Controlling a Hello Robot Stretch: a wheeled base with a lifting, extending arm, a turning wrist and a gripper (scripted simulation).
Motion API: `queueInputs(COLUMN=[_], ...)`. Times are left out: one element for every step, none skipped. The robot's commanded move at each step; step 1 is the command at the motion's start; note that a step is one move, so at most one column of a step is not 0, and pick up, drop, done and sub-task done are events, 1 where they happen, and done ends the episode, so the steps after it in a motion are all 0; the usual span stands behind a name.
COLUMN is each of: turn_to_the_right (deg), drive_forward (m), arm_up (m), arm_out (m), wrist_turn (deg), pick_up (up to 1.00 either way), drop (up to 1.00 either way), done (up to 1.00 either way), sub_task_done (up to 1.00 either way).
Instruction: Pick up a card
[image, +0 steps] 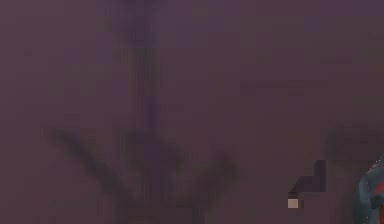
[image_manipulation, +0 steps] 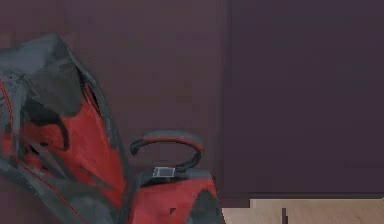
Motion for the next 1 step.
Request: queueInputs(turn_to_the_right=[0.0], drive_forward=[0.00], arm_up=[0.50], arm_out=[0.00], wrist_turn=[0.0], pick_up=[0.00], drop=[0.00], done=[0.00], sub_task_done=[0.00])
